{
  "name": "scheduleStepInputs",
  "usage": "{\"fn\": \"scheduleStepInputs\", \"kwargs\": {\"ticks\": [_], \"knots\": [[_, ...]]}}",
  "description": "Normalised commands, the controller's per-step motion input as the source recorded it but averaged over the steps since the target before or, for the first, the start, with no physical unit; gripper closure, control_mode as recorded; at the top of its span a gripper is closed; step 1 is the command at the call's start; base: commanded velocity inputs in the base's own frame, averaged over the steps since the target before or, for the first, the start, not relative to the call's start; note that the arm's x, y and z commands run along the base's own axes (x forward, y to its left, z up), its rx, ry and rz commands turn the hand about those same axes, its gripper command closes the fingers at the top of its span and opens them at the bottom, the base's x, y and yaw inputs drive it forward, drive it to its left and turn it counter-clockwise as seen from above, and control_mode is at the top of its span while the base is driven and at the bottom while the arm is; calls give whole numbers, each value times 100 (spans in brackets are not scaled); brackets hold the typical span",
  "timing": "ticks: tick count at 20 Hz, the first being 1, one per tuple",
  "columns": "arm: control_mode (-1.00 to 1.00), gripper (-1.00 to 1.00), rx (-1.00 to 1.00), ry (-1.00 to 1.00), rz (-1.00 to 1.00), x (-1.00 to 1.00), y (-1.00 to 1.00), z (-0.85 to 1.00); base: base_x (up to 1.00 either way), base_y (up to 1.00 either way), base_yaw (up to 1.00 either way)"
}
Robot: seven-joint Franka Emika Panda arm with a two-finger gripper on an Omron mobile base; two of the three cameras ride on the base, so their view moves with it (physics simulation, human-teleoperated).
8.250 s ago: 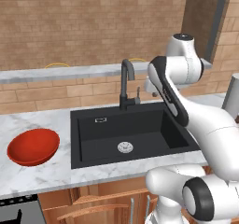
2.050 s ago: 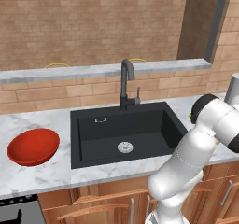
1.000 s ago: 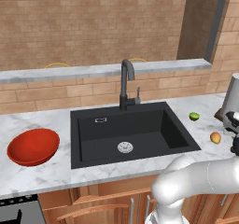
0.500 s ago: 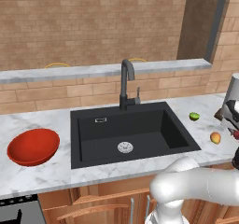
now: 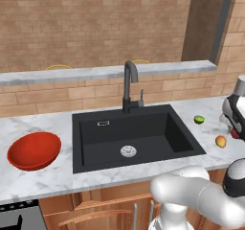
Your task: There is a mixed pile of frozen fruits and vegetables on the counter. Locate all the frozen vegetables and place the items in a bowl on the counter. Take all the frozen fruits and defrost them in a running sink.
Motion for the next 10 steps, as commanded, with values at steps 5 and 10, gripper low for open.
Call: {"fn": "scheduleStepInputs", "kwargs": {"ticks": [5,10], "knots": [[-100,100,0,-3,-1,-22,95,41,0,0,0],[-100,100,0,1,3,0,100,38,0,0,0]]}}
